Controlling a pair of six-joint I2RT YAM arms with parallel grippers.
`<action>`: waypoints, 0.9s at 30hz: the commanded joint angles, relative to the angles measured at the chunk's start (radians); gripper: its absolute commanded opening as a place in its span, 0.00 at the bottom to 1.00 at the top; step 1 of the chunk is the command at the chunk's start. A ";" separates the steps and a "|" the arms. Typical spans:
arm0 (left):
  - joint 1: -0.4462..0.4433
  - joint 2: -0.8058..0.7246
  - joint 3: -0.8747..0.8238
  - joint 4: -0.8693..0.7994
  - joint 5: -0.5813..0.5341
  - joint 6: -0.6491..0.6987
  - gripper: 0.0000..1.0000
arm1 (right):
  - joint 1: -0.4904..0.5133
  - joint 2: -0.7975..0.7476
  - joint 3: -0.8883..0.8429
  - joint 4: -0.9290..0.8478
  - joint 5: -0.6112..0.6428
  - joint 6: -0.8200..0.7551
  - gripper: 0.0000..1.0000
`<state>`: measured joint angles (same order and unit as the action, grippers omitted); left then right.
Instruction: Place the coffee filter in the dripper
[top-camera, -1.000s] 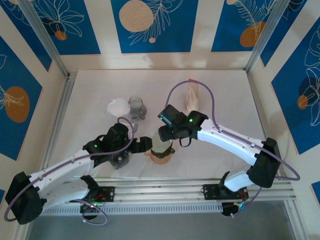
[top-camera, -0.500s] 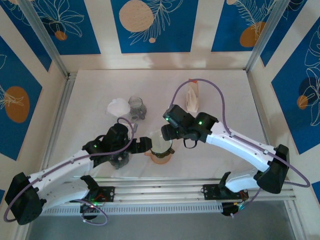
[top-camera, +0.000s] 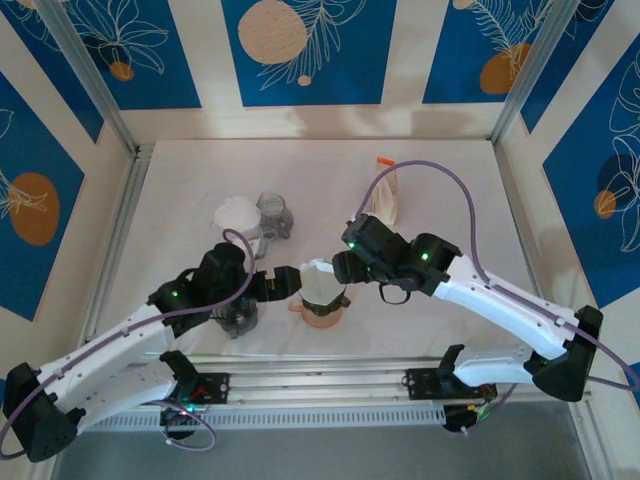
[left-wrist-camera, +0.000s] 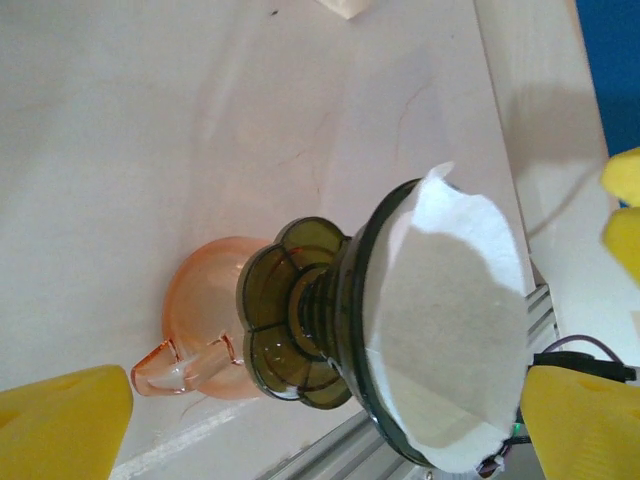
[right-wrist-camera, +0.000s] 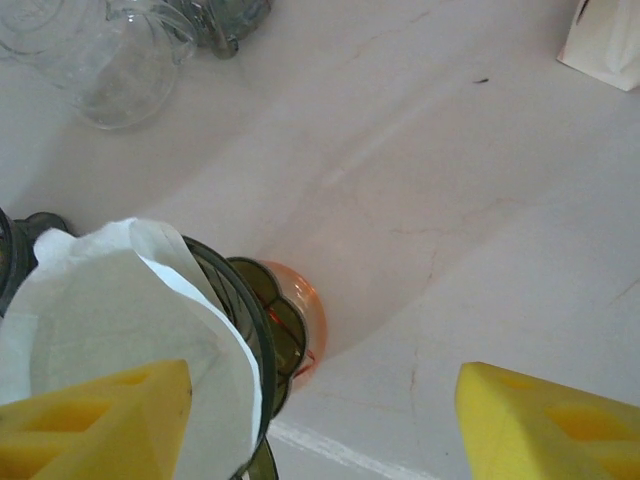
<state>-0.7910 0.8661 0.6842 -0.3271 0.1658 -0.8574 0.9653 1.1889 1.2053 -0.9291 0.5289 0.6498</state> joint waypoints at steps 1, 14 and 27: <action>-0.011 -0.046 0.051 -0.070 -0.043 0.031 1.00 | 0.018 -0.052 -0.042 -0.020 0.026 0.044 0.70; -0.010 -0.246 -0.046 -0.282 -0.158 0.074 0.99 | 0.109 -0.313 -0.338 0.036 0.000 0.158 0.69; -0.071 -0.142 -0.122 -0.168 -0.050 0.108 0.63 | 0.175 -0.397 -0.634 0.275 -0.106 0.202 0.58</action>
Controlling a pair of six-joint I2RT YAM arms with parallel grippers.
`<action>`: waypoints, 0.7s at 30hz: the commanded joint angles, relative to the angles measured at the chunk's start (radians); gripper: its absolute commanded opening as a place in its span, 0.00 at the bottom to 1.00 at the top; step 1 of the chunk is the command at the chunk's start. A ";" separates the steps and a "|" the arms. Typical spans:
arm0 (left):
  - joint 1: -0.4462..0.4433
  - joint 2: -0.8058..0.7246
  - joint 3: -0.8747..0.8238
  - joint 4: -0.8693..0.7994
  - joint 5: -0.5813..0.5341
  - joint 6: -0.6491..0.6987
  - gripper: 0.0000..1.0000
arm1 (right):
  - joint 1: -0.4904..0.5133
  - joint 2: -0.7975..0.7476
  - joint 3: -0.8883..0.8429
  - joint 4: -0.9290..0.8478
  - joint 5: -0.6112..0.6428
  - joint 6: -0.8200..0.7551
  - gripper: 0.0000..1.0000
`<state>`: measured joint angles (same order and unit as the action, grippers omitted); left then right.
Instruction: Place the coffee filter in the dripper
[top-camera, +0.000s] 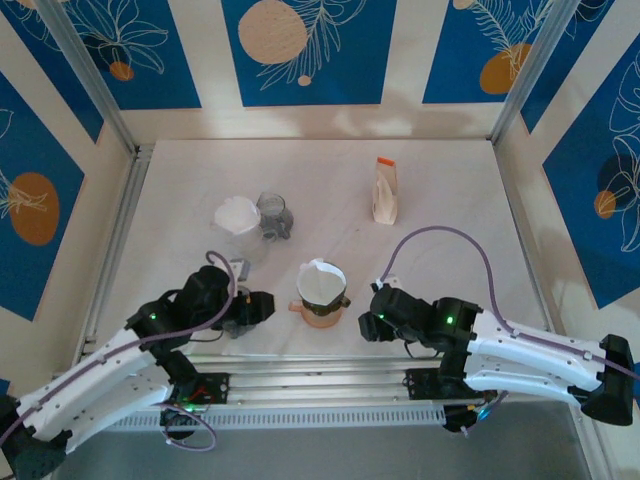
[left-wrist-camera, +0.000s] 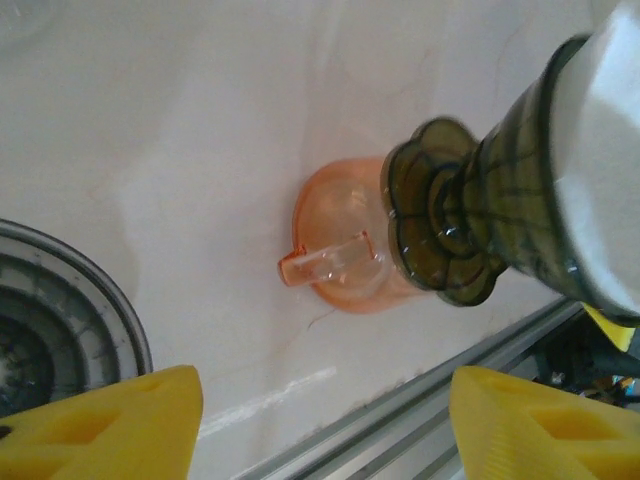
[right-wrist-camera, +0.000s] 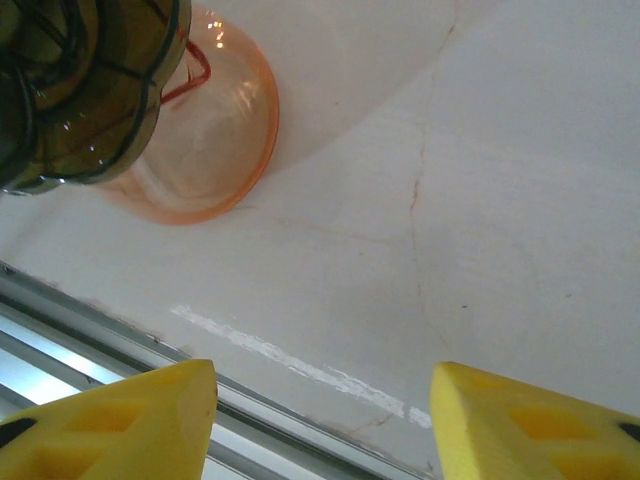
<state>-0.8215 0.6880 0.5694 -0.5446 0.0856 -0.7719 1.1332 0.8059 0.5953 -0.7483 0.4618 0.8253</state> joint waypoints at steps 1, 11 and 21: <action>-0.060 0.058 -0.006 0.062 0.025 0.023 0.62 | 0.009 -0.010 -0.033 0.104 -0.041 0.029 0.58; -0.248 0.274 -0.001 0.130 -0.019 -0.001 0.49 | 0.017 -0.009 -0.072 0.144 -0.059 0.041 0.53; -0.251 0.143 -0.028 0.058 -0.099 -0.068 0.52 | 0.029 -0.010 -0.225 0.404 -0.216 0.027 0.51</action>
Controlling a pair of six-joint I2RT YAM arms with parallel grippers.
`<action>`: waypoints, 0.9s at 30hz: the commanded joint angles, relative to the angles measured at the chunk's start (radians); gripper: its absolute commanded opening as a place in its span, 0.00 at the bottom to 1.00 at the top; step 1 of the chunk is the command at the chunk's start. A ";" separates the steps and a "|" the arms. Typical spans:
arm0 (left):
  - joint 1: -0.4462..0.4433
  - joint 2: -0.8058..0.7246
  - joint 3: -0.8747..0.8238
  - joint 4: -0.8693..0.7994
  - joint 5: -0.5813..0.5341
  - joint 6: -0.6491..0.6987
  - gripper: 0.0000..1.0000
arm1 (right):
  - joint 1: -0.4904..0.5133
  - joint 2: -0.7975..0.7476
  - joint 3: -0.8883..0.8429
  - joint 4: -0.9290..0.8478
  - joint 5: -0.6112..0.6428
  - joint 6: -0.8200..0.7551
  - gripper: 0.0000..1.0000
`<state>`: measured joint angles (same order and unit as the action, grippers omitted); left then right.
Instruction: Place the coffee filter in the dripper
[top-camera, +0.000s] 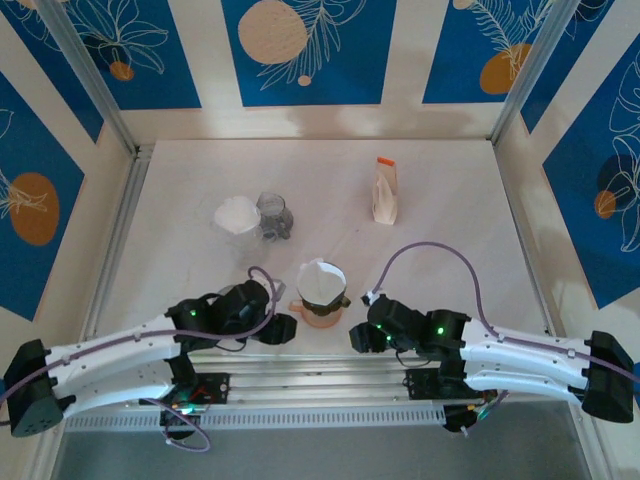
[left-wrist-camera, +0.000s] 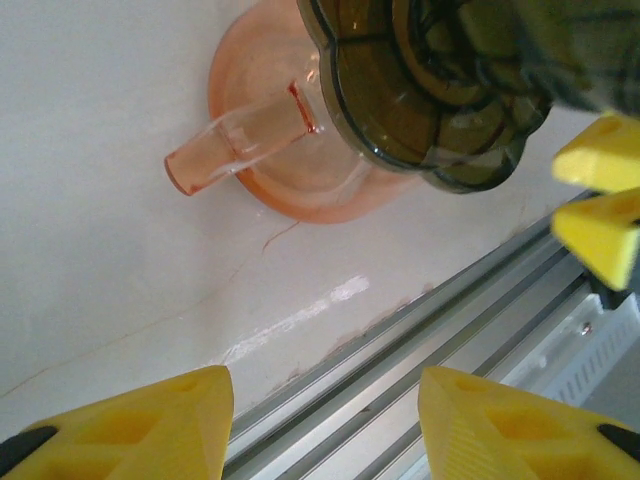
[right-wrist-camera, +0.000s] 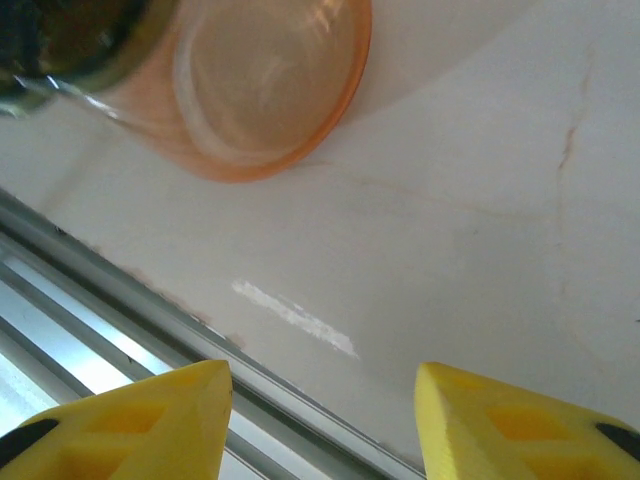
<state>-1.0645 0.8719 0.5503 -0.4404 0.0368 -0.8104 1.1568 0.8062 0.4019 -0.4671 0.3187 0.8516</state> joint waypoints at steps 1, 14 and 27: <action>-0.008 -0.058 -0.010 -0.058 -0.063 -0.036 0.51 | 0.002 -0.010 -0.043 0.150 -0.088 -0.005 0.51; -0.005 -0.271 -0.021 -0.219 -0.227 -0.129 0.44 | -0.138 0.108 -0.142 0.465 -0.342 0.036 0.42; 0.016 -0.367 -0.023 -0.327 -0.291 -0.164 0.42 | -0.211 0.328 -0.141 0.693 -0.453 0.072 0.36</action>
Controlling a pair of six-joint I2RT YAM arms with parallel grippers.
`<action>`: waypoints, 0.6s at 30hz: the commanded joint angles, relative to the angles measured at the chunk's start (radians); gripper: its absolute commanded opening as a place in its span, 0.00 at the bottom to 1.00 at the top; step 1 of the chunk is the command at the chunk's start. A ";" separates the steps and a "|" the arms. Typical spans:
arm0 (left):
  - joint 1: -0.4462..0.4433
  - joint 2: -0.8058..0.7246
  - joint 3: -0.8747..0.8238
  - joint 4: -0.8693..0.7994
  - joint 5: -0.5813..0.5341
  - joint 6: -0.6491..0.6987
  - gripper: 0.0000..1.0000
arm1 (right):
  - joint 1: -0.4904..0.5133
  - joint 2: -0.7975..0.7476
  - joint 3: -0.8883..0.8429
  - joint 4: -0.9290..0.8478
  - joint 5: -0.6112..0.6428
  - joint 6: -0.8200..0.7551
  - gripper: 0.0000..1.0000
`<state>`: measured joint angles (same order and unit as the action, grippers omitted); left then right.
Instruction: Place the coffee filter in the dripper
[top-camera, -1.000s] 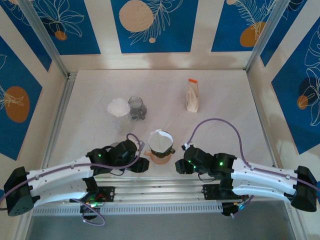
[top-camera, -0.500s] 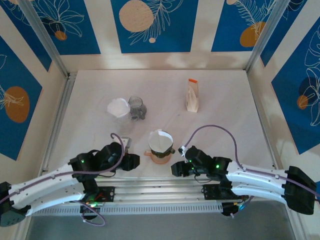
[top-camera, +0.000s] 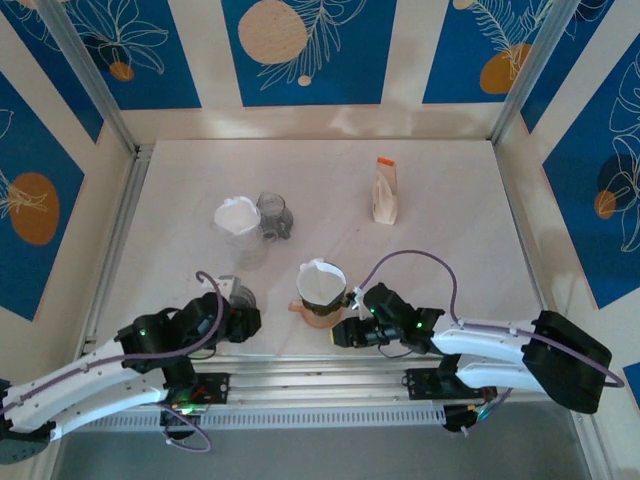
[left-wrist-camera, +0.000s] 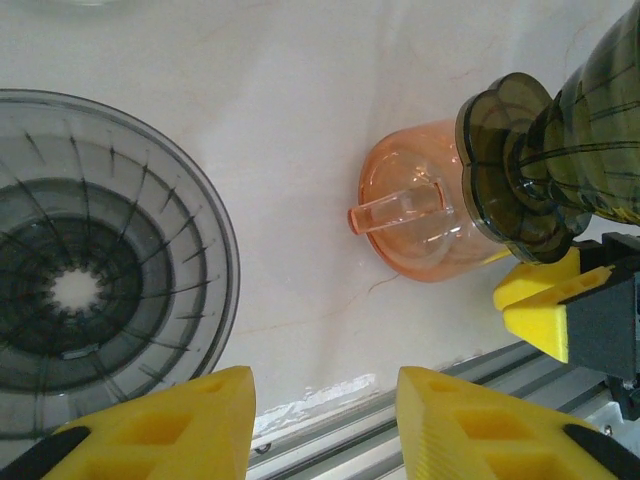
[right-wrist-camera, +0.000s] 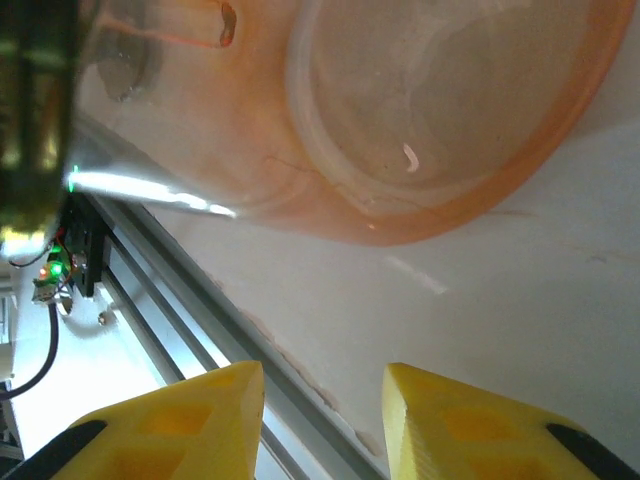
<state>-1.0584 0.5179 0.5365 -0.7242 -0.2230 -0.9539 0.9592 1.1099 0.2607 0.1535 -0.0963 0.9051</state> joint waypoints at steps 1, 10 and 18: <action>0.009 -0.017 -0.009 -0.050 -0.034 -0.022 0.42 | -0.017 0.037 0.005 0.077 -0.034 0.021 0.36; 0.011 -0.047 -0.007 -0.088 -0.051 -0.020 0.42 | -0.063 0.102 0.025 0.165 -0.011 0.050 0.34; 0.011 -0.091 -0.010 -0.162 -0.117 -0.047 0.44 | -0.086 0.196 0.074 0.251 -0.015 0.062 0.34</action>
<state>-1.0538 0.4515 0.5339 -0.8185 -0.2836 -0.9714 0.8841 1.2877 0.2981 0.3370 -0.1097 0.9531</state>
